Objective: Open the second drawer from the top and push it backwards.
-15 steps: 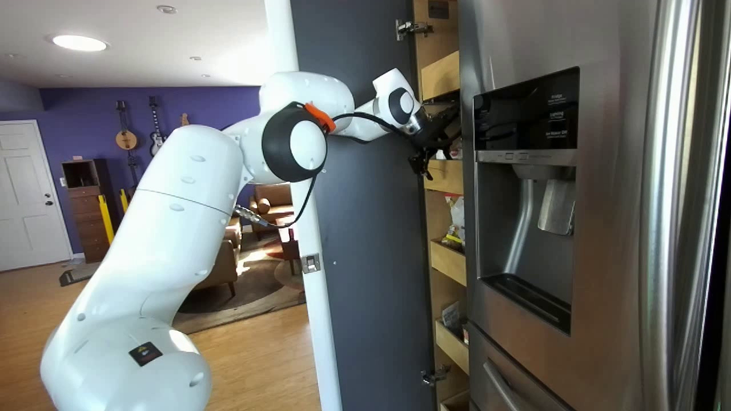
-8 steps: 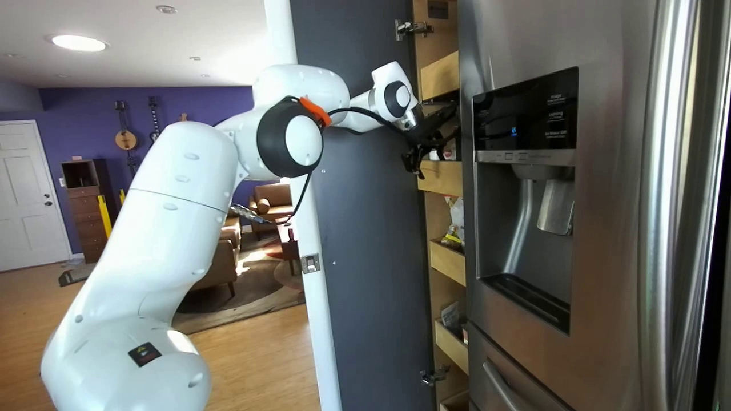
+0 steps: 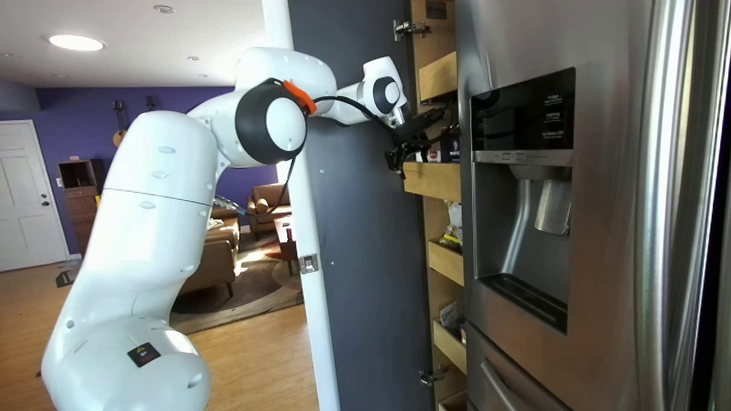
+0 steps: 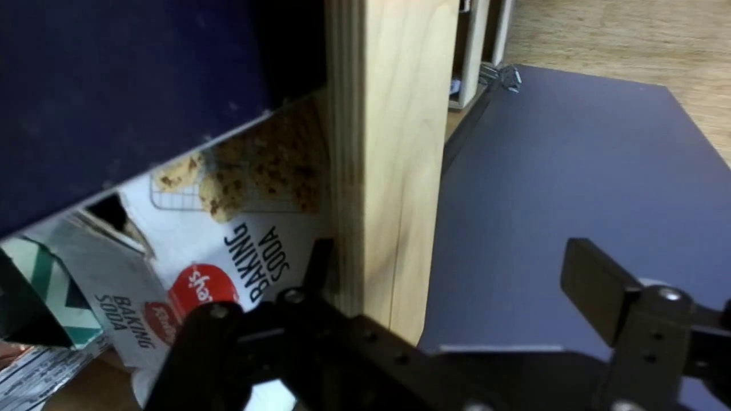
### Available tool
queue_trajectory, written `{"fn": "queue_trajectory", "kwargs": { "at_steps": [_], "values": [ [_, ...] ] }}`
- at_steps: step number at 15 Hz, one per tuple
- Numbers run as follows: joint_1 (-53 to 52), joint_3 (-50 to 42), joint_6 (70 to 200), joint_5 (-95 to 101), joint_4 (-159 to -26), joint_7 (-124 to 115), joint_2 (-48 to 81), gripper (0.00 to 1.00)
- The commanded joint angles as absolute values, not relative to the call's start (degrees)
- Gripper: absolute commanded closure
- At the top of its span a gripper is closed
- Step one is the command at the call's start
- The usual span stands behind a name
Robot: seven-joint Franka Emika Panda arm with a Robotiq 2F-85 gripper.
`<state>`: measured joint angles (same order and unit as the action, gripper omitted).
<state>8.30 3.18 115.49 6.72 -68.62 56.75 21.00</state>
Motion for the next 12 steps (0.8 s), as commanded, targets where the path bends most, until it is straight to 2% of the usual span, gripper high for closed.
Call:
{"fn": "queue_trajectory", "kwargs": {
  "at_steps": [1,4,8,12],
  "values": [
    [8.08,6.49,111.62,0.7,-79.91,58.15,12.94,0.0],
    [8.45,8.36,106.88,-3.49,-83.62,58.82,10.2,0.0],
    [7.74,9.33,93.51,-4.11,-83.8,54.32,8.17,0.0],
    [3.01,5.93,79.4,-2.37,-81.08,44.22,5.88,0.0]
  ]
}}
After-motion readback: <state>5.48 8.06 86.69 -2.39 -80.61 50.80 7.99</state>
